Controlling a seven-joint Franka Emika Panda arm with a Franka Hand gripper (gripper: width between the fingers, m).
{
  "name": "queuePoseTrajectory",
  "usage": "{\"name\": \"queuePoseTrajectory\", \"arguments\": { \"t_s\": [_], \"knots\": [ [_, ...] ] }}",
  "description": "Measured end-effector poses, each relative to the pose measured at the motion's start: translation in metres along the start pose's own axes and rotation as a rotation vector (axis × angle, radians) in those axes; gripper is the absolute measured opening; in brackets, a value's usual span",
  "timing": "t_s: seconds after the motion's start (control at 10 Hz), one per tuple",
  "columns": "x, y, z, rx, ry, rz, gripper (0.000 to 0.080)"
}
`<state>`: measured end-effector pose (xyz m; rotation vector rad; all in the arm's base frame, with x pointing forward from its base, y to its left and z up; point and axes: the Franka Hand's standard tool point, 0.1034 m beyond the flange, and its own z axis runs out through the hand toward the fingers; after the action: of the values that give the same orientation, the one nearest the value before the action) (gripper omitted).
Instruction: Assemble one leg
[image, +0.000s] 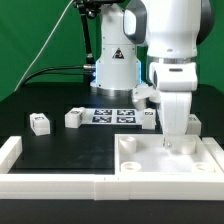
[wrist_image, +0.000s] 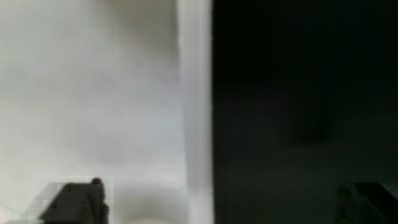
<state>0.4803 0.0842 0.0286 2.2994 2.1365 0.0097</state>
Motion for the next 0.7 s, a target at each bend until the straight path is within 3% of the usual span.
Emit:
{"name": "queuePoseTrajectory", "arguments": {
  "t_s": [0.3,0.7],
  "knots": [
    [0.002,-0.023,-0.036,-0.038,-0.005,0.029,0.0649],
    [0.001,-0.025,-0.033,-0.032,-0.005,0.042,0.0649]
  ]
}}
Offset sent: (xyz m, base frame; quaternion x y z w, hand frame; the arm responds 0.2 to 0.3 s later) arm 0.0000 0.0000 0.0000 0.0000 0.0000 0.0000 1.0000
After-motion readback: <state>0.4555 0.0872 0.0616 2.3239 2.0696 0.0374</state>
